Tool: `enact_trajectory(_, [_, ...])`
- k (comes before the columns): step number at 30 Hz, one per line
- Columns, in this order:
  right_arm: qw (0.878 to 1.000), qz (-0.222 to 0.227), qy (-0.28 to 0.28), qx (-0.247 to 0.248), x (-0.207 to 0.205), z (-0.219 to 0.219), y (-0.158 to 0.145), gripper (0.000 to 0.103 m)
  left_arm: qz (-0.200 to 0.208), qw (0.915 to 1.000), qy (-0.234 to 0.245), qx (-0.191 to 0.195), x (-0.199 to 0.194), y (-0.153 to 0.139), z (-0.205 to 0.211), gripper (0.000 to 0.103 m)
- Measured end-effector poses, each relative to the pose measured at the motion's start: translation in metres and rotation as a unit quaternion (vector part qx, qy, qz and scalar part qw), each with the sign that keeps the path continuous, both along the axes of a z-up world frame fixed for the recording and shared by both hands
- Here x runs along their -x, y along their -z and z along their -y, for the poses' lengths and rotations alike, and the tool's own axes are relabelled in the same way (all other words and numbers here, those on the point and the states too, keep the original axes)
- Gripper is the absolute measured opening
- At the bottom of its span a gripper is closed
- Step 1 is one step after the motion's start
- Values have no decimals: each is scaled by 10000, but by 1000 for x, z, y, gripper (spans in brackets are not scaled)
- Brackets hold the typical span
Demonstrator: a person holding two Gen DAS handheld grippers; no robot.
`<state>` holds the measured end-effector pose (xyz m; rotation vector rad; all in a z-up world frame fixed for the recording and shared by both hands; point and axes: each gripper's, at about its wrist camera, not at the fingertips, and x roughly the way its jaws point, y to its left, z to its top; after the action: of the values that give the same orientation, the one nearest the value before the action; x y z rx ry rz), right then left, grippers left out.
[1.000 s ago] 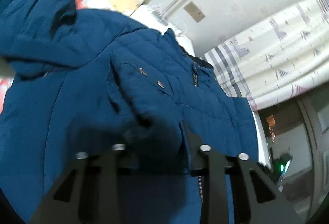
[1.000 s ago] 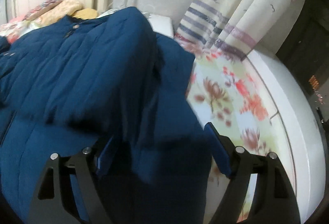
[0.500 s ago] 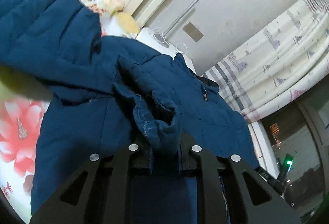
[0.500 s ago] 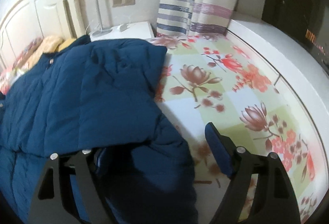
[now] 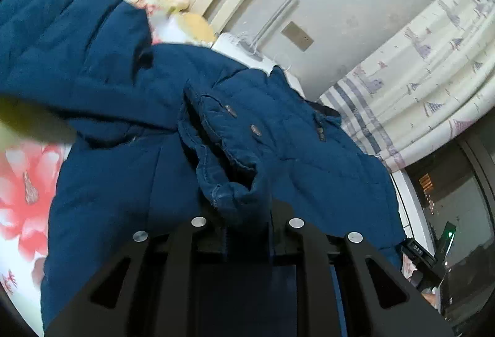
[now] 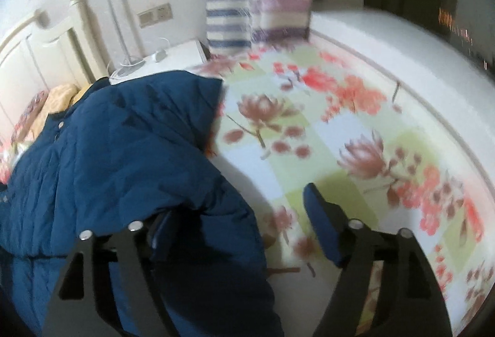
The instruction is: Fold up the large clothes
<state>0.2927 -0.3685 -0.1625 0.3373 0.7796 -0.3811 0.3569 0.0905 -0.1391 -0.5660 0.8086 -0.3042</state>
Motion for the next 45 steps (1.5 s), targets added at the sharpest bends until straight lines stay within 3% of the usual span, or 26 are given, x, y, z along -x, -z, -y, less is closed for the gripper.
enact_trajectory(2, [10000,29,38,64,1,-2,-1,77,28,10000,-8,35,2,0,-3,16])
enact_trajectory(4, [9982,-109,22,581,-2,-15,-5,77,84,10000,-18,-26,5,-2,-3,16])
enact_trajectory(6, [9900,-282,-337,1338,-11,-44,-8,76,153,9998,-2,-114,8,-4,-1,16])
enact_trajectory(8, [9812,-162,-555,1839,-11,-64,-14,73,218,9997,-8,-138,9,-6,0,16])
enact_trajectory(11, [9680,-396,-956,2288,-25,-82,-9,73,112,9999,-2,-37,5,-2,-1,16])
enact_trajectory(13, [9635,-501,-768,2515,-31,-82,-8,71,88,10000,-2,-13,5,-2,-2,16])
enact_trajectory(15, [9810,-164,-114,1931,-20,-56,-20,77,82,10000,-18,-46,5,-1,-1,16])
enact_trajectory(16, [9918,-13,78,1272,-11,-39,-22,81,94,9999,-30,-39,5,-1,0,16])
enact_trajectory(20, [9989,-420,-65,206,9,-20,-5,81,178,9996,-195,-41,8,-5,-4,16])
enact_trajectory(22, [9996,-161,169,-180,37,-8,-13,80,261,9990,-333,-115,11,-11,-5,16])
enact_trajectory(24, [9991,340,243,49,54,-12,-36,71,475,9960,-588,-485,16,-21,-2,19])
enact_trajectory(25, [9978,615,16,230,57,-22,-51,64,694,9923,-748,-708,22,-30,1,23])
enact_trajectory(26, [9958,777,-264,409,55,-36,-65,64,913,9879,-882,-887,28,-37,4,23])
enact_trajectory(27, [9933,851,-547,560,49,-49,-73,64,1060,9854,-905,-976,31,-41,7,30])
enact_trajectory(29, [9850,879,-1169,918,33,-80,-81,63,1167,9850,-755,-1025,33,-43,14,88])
enact_trajectory(30, [9801,800,-1444,1100,19,-95,-78,63,1283,9849,-619,-985,34,-42,17,99])
enact_trajectory(31, [9782,642,-1615,1132,6,-105,-71,63,1293,9848,-543,-1025,34,-43,20,99])
enact_trajectory(33, [9773,95,-1910,907,-30,-111,-43,52,1359,9814,-495,-1261,36,-44,26,99])
enact_trajectory(35, [9771,-596,-1837,888,-55,-103,-8,50,1424,9814,-594,-1145,38,-45,18,99])
enact_trajectory(37, [9855,-462,-1590,362,-50,-81,-3,49,1637,9776,-969,-904,46,-51,1,99])
enact_trajectory(38, [9882,-417,-1465,164,-46,-71,-4,41,1697,9768,-1079,-740,48,-52,-7,99])
enact_trajectory(41, [9881,-401,-1486,38,-43,-66,-4,41,1440,9858,-756,-415,38,-48,-9,99])
enact_trajectory(42, [9869,-432,-1552,76,-43,-70,-4,43,1323,9889,-524,-416,33,-45,-2,99])
enact_trajectory(43, [9843,-498,-1693,85,-45,-73,-6,54,1290,9899,-342,-481,32,-44,5,99])
enact_trajectory(45, [9814,-351,-1886,-28,-43,-83,-21,58,1302,9871,15,-933,30,-44,27,99])
